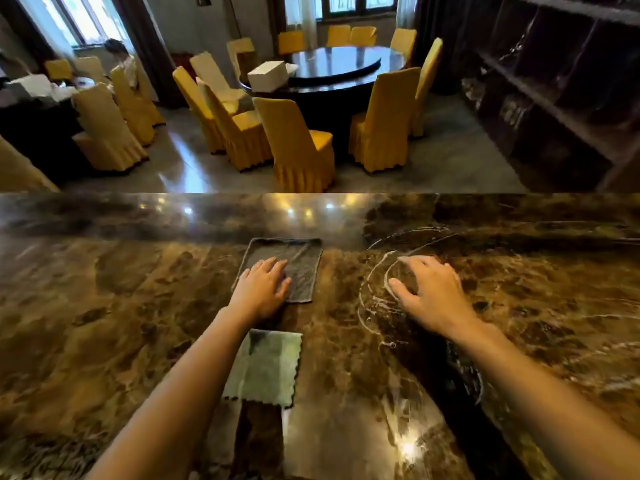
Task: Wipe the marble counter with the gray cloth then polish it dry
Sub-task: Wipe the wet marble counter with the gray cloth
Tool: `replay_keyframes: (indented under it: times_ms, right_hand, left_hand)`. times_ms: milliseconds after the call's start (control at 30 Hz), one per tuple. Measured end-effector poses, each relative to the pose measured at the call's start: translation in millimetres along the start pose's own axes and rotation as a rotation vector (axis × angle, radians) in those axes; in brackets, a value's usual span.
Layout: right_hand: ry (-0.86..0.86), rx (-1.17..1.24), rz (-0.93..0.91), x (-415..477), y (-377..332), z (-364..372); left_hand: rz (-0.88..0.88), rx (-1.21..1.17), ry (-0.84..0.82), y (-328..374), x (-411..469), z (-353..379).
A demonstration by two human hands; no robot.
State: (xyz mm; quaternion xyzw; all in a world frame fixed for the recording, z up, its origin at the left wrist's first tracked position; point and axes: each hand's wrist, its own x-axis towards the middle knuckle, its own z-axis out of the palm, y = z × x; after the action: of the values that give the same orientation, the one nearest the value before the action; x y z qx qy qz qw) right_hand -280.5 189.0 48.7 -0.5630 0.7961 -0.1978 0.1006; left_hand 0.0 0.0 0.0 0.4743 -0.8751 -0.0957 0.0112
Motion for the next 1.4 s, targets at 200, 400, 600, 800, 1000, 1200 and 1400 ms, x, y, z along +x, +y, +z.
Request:
replay_keyframes:
  times_ms: [200,400,600,800,1000,1200,1400]
  right_hand:
    - [-0.024,0.099,0.016,32,-41,36]
    - [-0.106,0.117,-0.116,99,-158,121]
    - [-0.283,-0.108,-0.021,132,-202,193]
    - [-0.221,-0.19,-0.011,119,-167,196]
    - [-0.153,-0.216,0.082,101,-123,179]
    - [-0.117,-0.248,0.177,66,-68,150]
    - [-0.094,-0.251,0.234,13,-28,124]
  left_hand:
    - [0.034,-0.01,-0.056,-37,32,10]
    - [0.011,-0.038,-0.086,-61,38,12]
    - [-0.066,-0.078,-0.026,-101,31,14]
    - [-0.045,-0.006,-0.071,-104,32,26]
    - [0.055,-0.044,-0.054,-58,48,36]
    - [0.133,-0.028,-0.042,-25,55,50]
    - [0.211,-0.001,-0.054,13,52,51]
